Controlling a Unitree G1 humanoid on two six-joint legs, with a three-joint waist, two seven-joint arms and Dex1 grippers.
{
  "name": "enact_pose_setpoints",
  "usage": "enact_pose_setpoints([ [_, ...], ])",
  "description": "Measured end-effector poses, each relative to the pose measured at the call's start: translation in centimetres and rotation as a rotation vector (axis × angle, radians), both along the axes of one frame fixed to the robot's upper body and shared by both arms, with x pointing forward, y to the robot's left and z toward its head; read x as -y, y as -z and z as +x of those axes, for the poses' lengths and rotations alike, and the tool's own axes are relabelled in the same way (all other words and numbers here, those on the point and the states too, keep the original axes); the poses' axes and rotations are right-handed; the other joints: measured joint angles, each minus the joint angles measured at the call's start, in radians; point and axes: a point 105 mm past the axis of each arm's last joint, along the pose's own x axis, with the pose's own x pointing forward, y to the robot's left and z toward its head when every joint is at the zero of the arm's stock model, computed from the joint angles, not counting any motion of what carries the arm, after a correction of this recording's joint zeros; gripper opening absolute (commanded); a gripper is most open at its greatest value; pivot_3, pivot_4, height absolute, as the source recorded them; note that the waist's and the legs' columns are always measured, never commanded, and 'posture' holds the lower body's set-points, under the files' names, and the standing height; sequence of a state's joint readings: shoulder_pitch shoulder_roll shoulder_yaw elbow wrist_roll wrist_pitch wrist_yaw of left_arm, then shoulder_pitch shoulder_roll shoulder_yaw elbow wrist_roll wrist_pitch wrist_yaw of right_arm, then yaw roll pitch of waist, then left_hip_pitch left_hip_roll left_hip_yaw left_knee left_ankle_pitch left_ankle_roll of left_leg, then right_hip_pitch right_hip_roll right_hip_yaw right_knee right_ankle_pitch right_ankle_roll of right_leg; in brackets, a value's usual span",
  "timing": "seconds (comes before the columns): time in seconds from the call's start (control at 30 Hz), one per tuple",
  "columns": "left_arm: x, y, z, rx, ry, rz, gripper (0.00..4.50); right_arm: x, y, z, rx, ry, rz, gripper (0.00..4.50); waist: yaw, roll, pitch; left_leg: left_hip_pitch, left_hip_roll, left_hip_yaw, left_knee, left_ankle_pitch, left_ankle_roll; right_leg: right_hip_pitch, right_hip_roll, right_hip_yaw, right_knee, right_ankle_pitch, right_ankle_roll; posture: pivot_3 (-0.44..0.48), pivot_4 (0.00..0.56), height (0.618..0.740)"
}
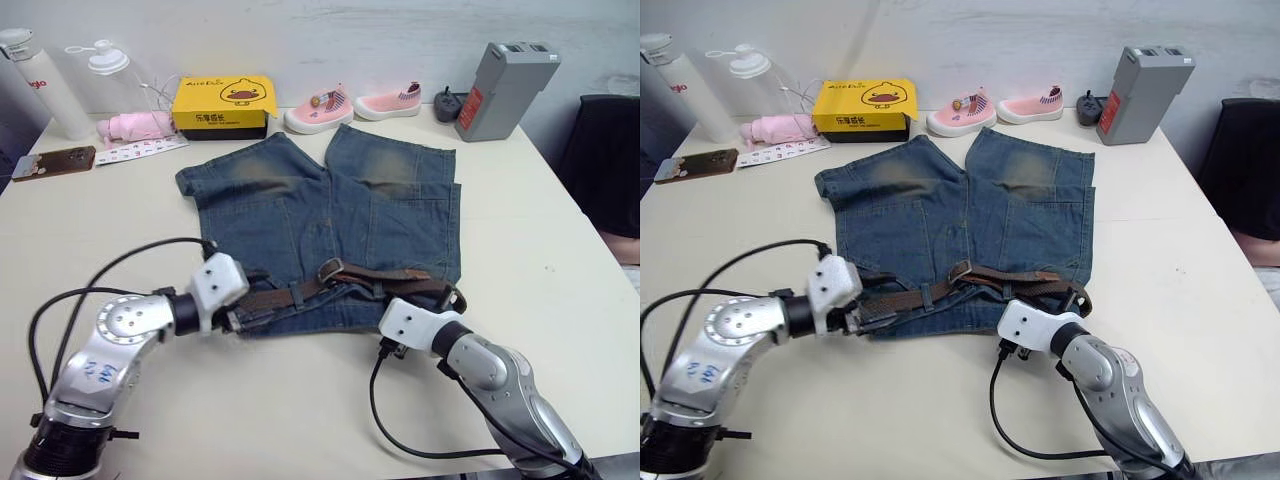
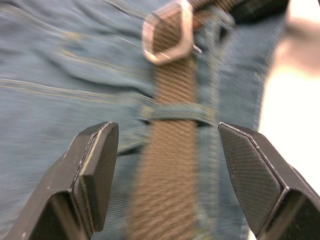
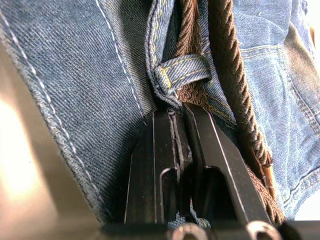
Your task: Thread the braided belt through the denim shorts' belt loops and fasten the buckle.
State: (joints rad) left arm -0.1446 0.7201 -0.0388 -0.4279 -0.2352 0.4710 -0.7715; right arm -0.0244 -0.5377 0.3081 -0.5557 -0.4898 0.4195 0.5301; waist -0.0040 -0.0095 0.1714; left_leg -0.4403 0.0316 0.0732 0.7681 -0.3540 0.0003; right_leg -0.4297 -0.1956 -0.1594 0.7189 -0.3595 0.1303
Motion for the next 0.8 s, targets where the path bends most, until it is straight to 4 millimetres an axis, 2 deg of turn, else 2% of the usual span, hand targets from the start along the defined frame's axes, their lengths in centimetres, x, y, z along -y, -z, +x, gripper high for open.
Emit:
enact_pose_setpoints([
  [0.07, -0.6, 1.4, 0.7, 0.004, -0.023, 0.092, 3.51, 0.0, 0.0, 0.0, -0.001, 0.000, -0.001, 0.00, 0.001, 0.000, 0.000, 0.000, 0.000, 0.000, 0.000, 0.000, 0.000, 0.000, 0.000, 0.000, 0.001, 0.000, 0.000, 0.000, 0.150, 0.658],
  [0.17, -0.8, 1.2, 1.5, 0.060, -0.024, 0.137, 3.51, 0.0, 0.0, 0.0, -0.004, 0.000, -0.001, 0.00, 0.002, -0.001, 0.000, 0.000, 0.000, 0.000, 0.000, 0.000, 0.000, 0.000, 0.000, 0.000, 0.001, 0.000, 0.000, 0.000, 0.150, 0.658],
  [0.27, -0.8, 1.2, 1.5, 0.094, -0.002, 0.181, 2.71, 0.0, 0.0, 0.0, -0.003, 0.000, 0.000, 0.00, 0.002, -0.001, 0.000, 0.000, 0.000, 0.000, 0.000, 0.000, 0.000, 0.000, 0.000, 0.000, 0.001, 0.000, -0.001, 0.000, 0.150, 0.658],
  [0.47, -1.4, 1.7, 1.0, 0.104, 0.004, 0.237, 0.15, -0.2, 0.0, 0.0, -0.003, 0.003, 0.010, 0.00, 0.000, 0.000, 0.000, 0.001, 0.001, 0.000, 0.000, 0.000, -0.001, -0.001, 0.000, 0.000, 0.003, -0.001, -0.002, 0.000, 0.150, 0.658],
  [0.6, -2.2, 1.7, 1.1, 0.111, -0.050, 0.236, 0.04, -0.3, 0.0, 0.0, -0.005, -0.004, 0.012, 0.00, -0.002, 0.000, 0.000, 0.001, 0.001, 0.001, 0.000, 0.000, -0.001, -0.002, 0.000, 0.000, 0.004, -0.002, -0.002, 0.000, 0.150, 0.658],
  [0.8, -5.3, 2.0, 0.4, 0.111, -0.159, 0.259, 0.04, -1.4, 0.0, -0.4, -0.018, -0.053, 0.023, 0.00, -0.021, 0.000, 0.000, 0.001, 0.002, 0.001, 0.000, -0.001, -0.002, -0.003, 0.000, 0.000, 0.006, -0.003, -0.004, 0.000, 0.150, 0.658],
])
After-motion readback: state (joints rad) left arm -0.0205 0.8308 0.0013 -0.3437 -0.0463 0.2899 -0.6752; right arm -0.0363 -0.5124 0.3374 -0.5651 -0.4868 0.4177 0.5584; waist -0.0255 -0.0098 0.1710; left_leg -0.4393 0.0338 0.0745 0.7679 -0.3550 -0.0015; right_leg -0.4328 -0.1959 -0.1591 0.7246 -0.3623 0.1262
